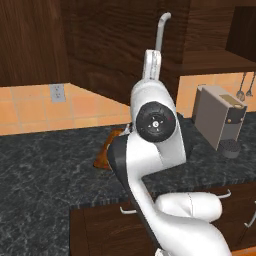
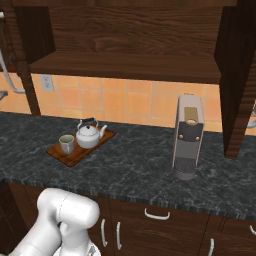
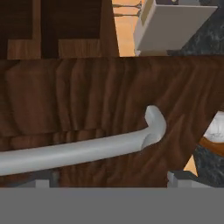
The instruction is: Pick the kettle from the counter and place it on the tray. Then pick the mug from the cabinet and place it on the tray. Then close the cabinet doors.
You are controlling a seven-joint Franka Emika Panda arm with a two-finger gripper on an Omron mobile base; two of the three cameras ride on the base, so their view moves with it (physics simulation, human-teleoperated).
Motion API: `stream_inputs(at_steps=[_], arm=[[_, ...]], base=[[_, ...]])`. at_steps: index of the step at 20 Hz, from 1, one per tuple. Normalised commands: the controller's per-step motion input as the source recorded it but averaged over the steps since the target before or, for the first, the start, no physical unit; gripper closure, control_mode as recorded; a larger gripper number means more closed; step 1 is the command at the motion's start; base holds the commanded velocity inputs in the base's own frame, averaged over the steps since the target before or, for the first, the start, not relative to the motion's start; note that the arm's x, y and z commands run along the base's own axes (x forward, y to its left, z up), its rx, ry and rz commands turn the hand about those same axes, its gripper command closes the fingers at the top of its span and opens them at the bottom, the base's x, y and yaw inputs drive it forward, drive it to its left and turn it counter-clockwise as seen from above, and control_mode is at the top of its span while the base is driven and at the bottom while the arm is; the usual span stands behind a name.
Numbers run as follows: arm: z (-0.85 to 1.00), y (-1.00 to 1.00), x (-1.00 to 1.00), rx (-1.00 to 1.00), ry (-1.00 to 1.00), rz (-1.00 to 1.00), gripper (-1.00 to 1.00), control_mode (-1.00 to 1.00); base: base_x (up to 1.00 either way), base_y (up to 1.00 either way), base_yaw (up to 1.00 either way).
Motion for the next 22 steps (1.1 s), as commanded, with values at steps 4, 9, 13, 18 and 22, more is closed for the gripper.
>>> stream_inputs(at_steps=[4,9,13,18,22], arm=[[0.00,-0.74,0.47,0.00,0.14,-0.15,-1.00,-1.00],[0.00,-0.63,0.67,0.01,0.12,-0.08,-1.00,-1.00],[0.00,-0.37,0.81,0.00,0.25,-0.01,-1.00,-1.00],[-0.12,-0.28,0.80,0.00,0.15,0.06,-1.00,-1.00],[-0.12,-0.22,0.81,0.00,0.08,0.06,-1.00,-1.00]], base=[[0.00,0.00,0.00],[0.00,0.00,0.00],[0.00,0.00,0.00],[0.00,0.00,0.00],[0.00,0.00,0.00]])
